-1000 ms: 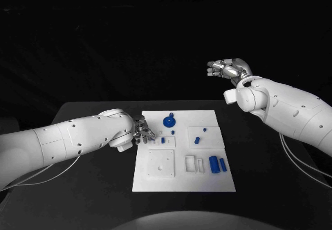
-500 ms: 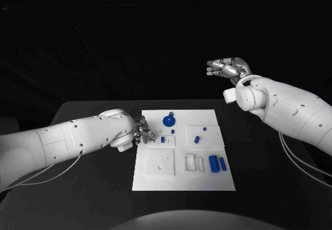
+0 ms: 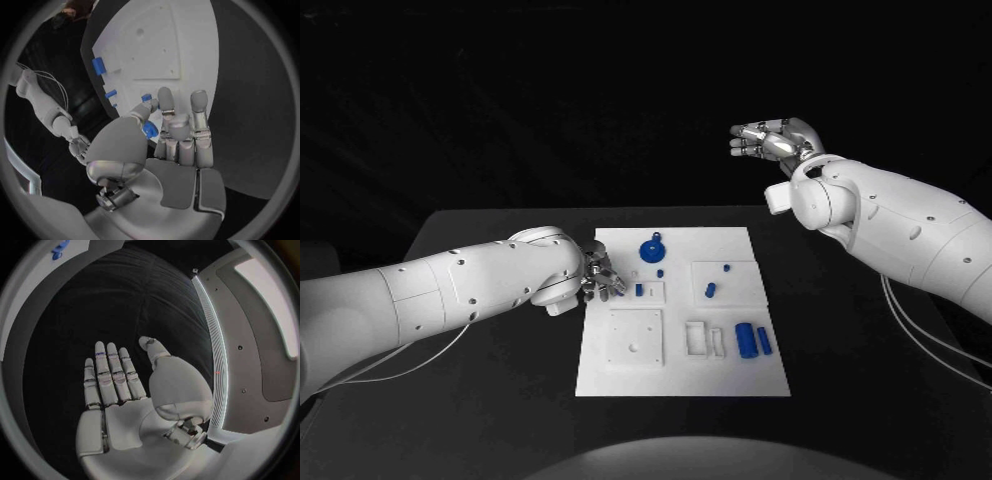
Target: Assemble the parts on the task board
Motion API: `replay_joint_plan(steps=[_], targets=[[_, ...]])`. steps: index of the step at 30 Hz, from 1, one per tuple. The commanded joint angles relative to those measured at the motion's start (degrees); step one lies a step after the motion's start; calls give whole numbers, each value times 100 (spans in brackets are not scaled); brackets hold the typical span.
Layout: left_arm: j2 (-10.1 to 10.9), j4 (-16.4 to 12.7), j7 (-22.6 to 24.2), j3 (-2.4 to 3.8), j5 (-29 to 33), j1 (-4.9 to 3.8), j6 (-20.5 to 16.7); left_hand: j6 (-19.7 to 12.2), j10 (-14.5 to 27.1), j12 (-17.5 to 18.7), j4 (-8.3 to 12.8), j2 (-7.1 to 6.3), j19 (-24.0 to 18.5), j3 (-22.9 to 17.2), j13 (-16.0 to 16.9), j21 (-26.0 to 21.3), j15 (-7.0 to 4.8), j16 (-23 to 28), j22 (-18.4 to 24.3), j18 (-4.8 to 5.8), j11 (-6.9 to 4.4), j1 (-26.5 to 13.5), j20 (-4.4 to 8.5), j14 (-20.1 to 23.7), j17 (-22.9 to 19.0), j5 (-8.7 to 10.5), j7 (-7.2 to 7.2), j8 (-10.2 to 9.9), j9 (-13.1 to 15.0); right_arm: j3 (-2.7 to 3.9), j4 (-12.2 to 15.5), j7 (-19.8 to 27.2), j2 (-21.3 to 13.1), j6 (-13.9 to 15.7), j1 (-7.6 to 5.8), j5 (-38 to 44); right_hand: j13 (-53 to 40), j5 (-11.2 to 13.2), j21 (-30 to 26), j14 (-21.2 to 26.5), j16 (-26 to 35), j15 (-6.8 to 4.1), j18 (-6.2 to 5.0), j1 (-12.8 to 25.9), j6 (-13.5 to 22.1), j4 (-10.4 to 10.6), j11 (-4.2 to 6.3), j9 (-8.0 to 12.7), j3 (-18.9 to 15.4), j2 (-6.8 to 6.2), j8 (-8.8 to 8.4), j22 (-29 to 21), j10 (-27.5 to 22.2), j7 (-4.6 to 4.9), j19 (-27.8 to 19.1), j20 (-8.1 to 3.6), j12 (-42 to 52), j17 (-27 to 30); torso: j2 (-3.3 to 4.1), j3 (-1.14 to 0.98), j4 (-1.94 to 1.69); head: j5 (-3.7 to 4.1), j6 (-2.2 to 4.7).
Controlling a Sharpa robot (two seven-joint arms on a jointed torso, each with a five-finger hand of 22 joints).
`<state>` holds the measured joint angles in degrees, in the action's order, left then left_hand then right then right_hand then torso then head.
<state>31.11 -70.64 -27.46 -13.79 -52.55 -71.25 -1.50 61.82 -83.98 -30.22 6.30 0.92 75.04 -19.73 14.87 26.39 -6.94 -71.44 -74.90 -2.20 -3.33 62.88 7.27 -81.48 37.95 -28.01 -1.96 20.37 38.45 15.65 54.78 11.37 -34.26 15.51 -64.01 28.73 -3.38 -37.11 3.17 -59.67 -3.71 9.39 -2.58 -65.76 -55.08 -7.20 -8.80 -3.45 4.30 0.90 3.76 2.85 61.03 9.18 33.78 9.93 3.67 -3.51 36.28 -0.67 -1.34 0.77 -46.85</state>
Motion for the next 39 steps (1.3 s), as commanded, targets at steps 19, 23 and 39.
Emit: replay_joint_plan(steps=[19, 23, 39], targets=[[-88, 129, -22, 5, -68, -2, 378, 255, -276, -41, 427, 46, -28, -440, 0, 45, 27, -31, -111, -106, -47, 15, -40, -31, 10, -48, 222, 1, -3, 2, -13, 39, 14, -92, 2, 2, 9, -36, -27, 34, 23, 9, 30, 21, 20, 7, -8, 6, 37, -11, -38, -8, -36, -5, -27, -5, -32, 9, 1, -2, -1, 17, -26], [-117, 174, -21, 5, -73, -2, 387, 256, -275, -43, 429, 50, -31, -443, 0, 50, 29, -33, -111, -108, -47, 16, -43, -31, 6, -47, 221, -1, -1, 2, -14, 40, 16, -93, 2, 2, 9, -36, -27, 34, 23, 9, 30, 21, 20, 7, -8, 6, 37, -11, -38, -8, -36, -5, -27, -5, -32, 9, 1, -1, -2, 19, -31], [-304, 399, -57, 5, -126, -5, 686, 251, -273, -40, 448, 59, -43, -454, 3, 70, 32, -41, -112, -110, -49, 27, -44, -29, 4, -46, 218, -9, 11, 2, -23, 42, 36, -95, 6, 2, 9, -36, -27, 34, 23, 9, 30, 21, 20, 7, -8, 6, 37, -11, -38, -8, -36, -5, -27, -5, -32, 9, 3, -6, 4, 11, -53]])
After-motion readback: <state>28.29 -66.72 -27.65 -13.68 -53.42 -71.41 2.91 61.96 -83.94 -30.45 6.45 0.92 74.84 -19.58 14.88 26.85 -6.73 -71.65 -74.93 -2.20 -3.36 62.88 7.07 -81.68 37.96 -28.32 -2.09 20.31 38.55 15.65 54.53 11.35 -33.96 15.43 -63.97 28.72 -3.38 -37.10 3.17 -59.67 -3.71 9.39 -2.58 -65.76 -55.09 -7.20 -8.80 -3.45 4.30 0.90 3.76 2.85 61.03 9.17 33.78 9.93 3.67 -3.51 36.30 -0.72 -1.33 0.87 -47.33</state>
